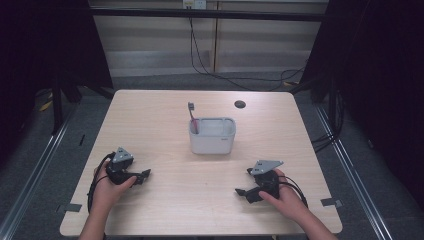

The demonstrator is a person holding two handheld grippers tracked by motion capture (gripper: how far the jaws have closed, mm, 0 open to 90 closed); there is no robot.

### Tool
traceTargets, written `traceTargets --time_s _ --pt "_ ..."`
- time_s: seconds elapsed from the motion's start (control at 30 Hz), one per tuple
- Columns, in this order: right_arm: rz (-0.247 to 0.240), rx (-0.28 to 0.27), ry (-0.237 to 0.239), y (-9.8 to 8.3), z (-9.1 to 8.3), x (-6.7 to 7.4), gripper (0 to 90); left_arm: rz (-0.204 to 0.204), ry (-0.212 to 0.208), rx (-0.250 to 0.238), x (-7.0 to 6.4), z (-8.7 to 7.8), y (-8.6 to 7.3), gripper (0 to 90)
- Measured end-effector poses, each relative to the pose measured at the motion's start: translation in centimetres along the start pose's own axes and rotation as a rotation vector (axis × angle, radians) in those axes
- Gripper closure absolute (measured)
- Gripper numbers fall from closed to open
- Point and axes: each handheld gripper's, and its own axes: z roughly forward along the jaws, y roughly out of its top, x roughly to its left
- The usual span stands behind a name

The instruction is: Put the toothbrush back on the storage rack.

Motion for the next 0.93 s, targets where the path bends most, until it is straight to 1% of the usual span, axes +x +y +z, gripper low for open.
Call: traceTargets --time_s 0.13,0.2,0.23,0.33,0.93 --pt "-0.001 -0.001 0.001 0.0 0.01 -0.01 12.8 -0.008 0.004 -0.002 -0.07 0.07 0.03 15.4" --pt "0.0 0.0 0.0 0.0 0.0 0.0 12.8 -0.016 0.01 -0.007 -0.17 0.14 0.04 14.9" --pt "0.0 0.0 0.0 0.0 0.0 0.0 12.8 -0.026 0.018 -0.012 -0.29 0.2 0.04 14.7" --pt "0.0 0.0 0.0 0.0 0.0 0.0 12.8 -0.025 0.027 -0.004 -0.33 0.26 0.12 13.6" --pt "0.0 0.0 0.0 0.0 0.0 0.0 12.8 -0.028 0.026 -0.002 -0.35 0.28 0.14 13.3"
